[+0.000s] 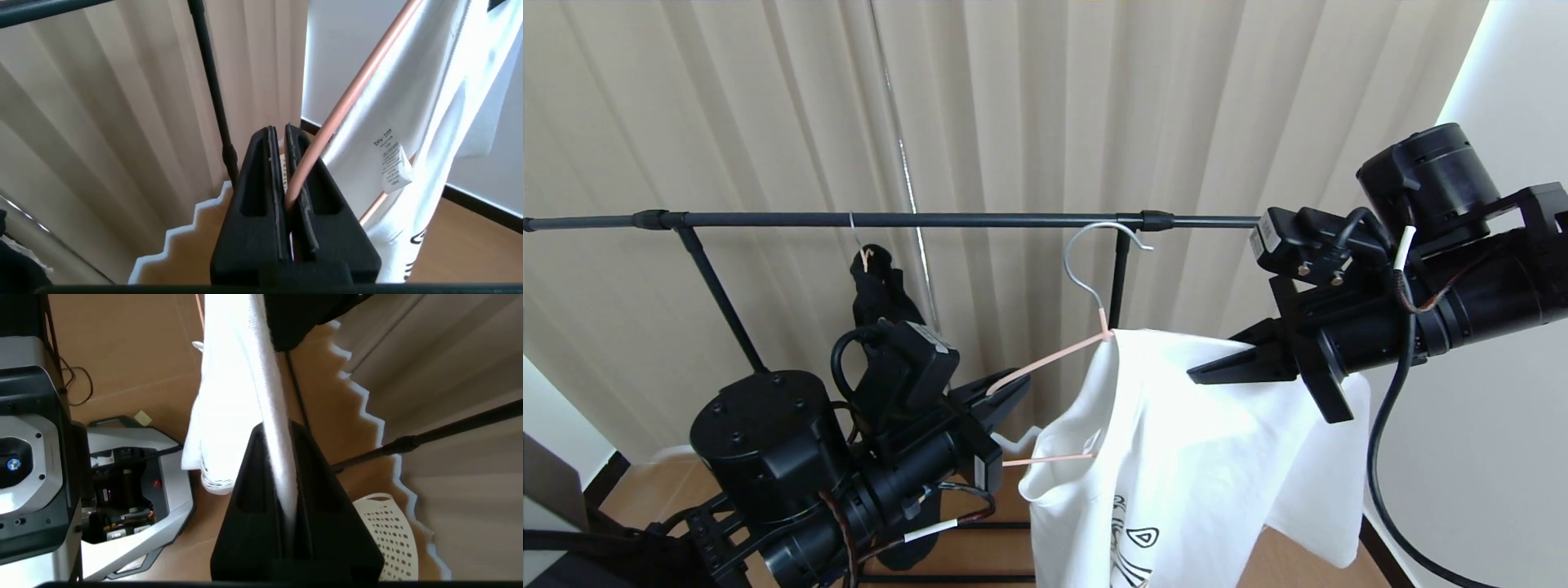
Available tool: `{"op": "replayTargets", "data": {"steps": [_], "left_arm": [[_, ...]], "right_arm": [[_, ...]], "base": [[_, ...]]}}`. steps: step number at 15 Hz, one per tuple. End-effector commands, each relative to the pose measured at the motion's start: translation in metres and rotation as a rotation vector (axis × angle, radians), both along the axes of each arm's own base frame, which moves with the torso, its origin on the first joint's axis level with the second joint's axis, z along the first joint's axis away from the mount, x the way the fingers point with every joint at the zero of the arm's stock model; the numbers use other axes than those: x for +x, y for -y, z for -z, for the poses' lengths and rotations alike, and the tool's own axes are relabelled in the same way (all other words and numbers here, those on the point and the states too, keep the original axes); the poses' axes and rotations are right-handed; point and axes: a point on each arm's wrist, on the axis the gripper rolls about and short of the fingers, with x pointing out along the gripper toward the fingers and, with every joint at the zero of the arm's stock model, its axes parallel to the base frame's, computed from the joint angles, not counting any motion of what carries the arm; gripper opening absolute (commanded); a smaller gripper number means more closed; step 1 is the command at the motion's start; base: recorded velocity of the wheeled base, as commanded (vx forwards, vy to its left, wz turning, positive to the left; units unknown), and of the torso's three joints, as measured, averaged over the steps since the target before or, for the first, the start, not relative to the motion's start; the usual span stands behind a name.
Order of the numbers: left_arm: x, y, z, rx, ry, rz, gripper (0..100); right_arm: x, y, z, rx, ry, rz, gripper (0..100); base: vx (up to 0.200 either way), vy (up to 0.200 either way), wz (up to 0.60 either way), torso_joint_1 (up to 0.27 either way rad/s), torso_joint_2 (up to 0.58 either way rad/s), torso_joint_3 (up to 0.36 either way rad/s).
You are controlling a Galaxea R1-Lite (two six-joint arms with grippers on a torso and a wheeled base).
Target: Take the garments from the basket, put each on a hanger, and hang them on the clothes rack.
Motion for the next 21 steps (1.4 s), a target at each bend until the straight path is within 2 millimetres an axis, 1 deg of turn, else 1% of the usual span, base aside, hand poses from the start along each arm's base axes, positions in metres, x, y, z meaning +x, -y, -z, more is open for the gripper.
{"op": "replayTargets", "data": {"steps": [1, 2, 3, 6, 8, 10, 12, 14, 15, 17, 20, 21], "left_arm": [[0.001, 0.000, 0.000, 0.000, -0.001, 0.002, 0], [0.000, -0.001, 0.001, 0.003, -0.002, 0.017, 0], [0.000, 0.000, 0.000, 0.000, 0.001, 0.023, 100], [-0.003, -0.003, -0.002, -0.025, 0.022, 0.025, 100], [-0.004, -0.016, -0.001, -0.051, 0.053, 0.031, 100], [-0.004, -0.028, 0.006, -0.032, 0.027, 0.045, 100], [-0.005, -0.031, 0.007, -0.039, 0.006, 0.040, 100], [-0.007, -0.034, -0.001, -0.065, 0.029, 0.032, 100], [-0.008, -0.038, -0.007, -0.077, 0.048, 0.018, 100], [-0.007, -0.044, -0.011, -0.086, 0.064, -0.004, 100], [-0.005, -0.056, -0.018, -0.100, 0.087, -0.048, 100], [-0.006, -0.063, -0.026, -0.135, 0.103, -0.071, 100]], "right_arm": [[-0.003, 0.001, -0.003, 0.003, 0.007, -0.001, 0], [-0.004, 0.001, -0.004, 0.005, 0.012, -0.003, 0], [-0.005, 0.001, -0.004, 0.004, 0.010, -0.003, 0], [-0.007, 0.002, -0.006, 0.007, 0.014, 0.000, 0], [-0.009, 0.003, -0.008, 0.004, 0.022, 0.005, 0], [-0.010, 0.004, -0.010, -0.005, 0.029, 0.018, 0], [-0.011, 0.005, -0.011, -0.004, 0.034, 0.019, 0], [-0.012, 0.005, -0.012, -0.008, 0.043, 0.026, 0], [-0.012, 0.005, -0.013, -0.017, 0.049, 0.037, 0], [-0.013, 0.006, -0.014, -0.021, 0.055, 0.042, 0], [-0.013, 0.006, -0.016, -0.021, 0.060, 0.062, 0], [-0.013, 0.006, -0.016, -0.019, 0.048, 0.087, 0]], "base": [[0.000, 0.000, 0.00, 0.000, 0.00, 0.000], [0.000, 0.000, 0.00, 0.000, 0.00, 0.000], [0.000, 0.000, 0.00, 0.000, 0.00, 0.000], [0.000, 0.000, 0.00, 0.000, 0.00, 0.000], [0.000, 0.000, 0.00, 0.000, 0.00, 0.000], [0.000, 0.000, 0.00, 0.000, 0.00, 0.000], [0.000, 0.000, 0.00, 0.000, 0.00, 0.000], [0.000, 0.000, 0.00, 0.000, 0.00, 0.000], [0.000, 0.000, 0.00, 0.000, 0.00, 0.000], [0.000, 0.000, 0.00, 0.000, 0.00, 0.000], [0.000, 0.000, 0.00, 0.000, 0.00, 0.000], [0.000, 0.000, 0.00, 0.000, 0.00, 0.000]]}}
